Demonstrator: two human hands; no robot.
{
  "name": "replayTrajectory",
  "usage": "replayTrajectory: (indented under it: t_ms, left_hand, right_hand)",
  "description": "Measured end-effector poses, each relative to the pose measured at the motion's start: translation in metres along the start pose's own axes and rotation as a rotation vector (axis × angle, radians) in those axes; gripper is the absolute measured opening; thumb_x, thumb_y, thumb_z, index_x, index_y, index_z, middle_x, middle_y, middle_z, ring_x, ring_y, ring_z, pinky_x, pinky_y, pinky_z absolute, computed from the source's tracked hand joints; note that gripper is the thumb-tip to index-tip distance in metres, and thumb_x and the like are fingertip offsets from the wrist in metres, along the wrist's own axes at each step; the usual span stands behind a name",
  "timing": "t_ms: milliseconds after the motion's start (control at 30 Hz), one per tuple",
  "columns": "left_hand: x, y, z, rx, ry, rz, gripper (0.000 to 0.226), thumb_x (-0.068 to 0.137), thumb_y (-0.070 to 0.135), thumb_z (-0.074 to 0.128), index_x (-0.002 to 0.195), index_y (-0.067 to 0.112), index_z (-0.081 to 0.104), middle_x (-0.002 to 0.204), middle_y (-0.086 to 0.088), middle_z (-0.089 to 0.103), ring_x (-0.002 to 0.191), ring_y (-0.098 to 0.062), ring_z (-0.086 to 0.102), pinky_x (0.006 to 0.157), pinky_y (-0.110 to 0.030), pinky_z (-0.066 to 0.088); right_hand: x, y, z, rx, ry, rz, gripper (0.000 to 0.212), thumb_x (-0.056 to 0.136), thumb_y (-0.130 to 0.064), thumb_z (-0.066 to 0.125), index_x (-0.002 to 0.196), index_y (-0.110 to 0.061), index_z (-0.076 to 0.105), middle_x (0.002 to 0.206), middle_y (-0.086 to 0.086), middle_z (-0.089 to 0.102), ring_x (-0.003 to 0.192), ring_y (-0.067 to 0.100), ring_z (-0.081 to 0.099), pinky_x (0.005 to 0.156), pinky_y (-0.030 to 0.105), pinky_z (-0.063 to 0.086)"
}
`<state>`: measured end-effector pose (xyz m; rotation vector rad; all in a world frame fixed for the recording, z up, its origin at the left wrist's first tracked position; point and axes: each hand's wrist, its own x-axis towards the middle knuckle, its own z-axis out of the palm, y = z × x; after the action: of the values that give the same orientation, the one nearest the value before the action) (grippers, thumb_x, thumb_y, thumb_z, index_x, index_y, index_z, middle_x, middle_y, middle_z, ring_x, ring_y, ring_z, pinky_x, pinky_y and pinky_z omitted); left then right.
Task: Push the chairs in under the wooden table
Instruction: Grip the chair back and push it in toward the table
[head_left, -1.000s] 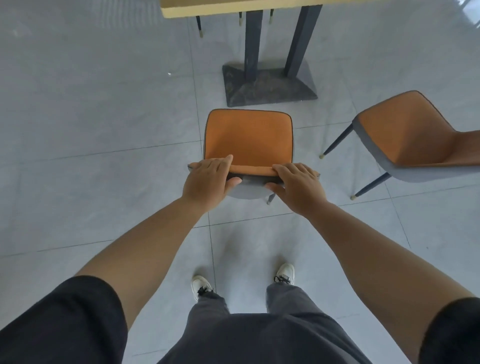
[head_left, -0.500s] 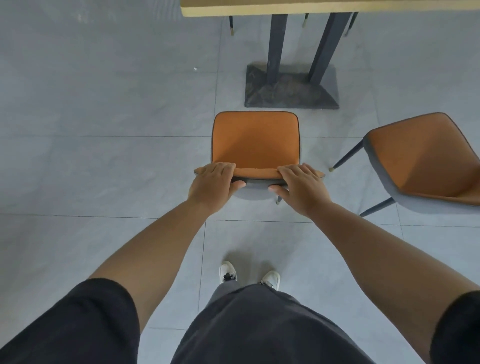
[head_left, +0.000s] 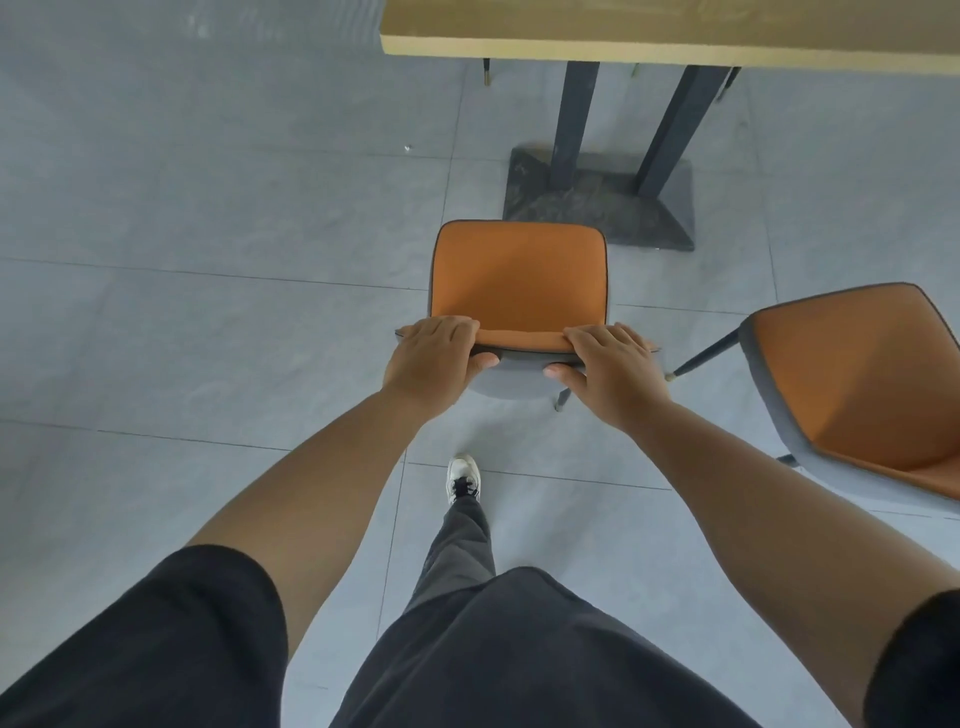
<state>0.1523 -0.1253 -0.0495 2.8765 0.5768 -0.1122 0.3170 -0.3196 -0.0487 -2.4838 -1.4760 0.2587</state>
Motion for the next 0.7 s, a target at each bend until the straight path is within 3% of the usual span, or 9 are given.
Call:
replayTrajectory:
  t_ms: [367, 700]
  left_hand:
    - [0.11, -0.069, -0.026, 0.001, 0.001, 0.033, 0.052, 0.096, 0.052, 0.037, 0.122, 0.01, 0.052, 0.124, -0.006, 0.059, 0.117, -0.027, 0.052, 0.099, -0.04, 0.039]
    - [0.194, -0.111, -0.047, 0.002, 0.009, 0.072, 0.053, 0.094, 0.055, 0.031, 0.111, 0.01, 0.054, 0.111, -0.005, 0.061, 0.105, -0.026, 0.055, 0.09, -0.038, 0.04]
  right_hand:
    - [0.123, 0.01, -0.002, 0.007, 0.002, 0.067, 0.056, 0.09, -0.054, 0.052, 0.124, -0.01, 0.058, 0.124, 0.005, 0.062, 0.117, 0.029, 0.051, 0.104, 0.039, 0.03]
    - [0.213, 0.024, -0.009, 0.016, 0.02, 0.11, 0.057, 0.088, -0.058, 0.048, 0.118, -0.011, 0.06, 0.117, 0.005, 0.065, 0.11, 0.031, 0.054, 0.098, 0.044, 0.036]
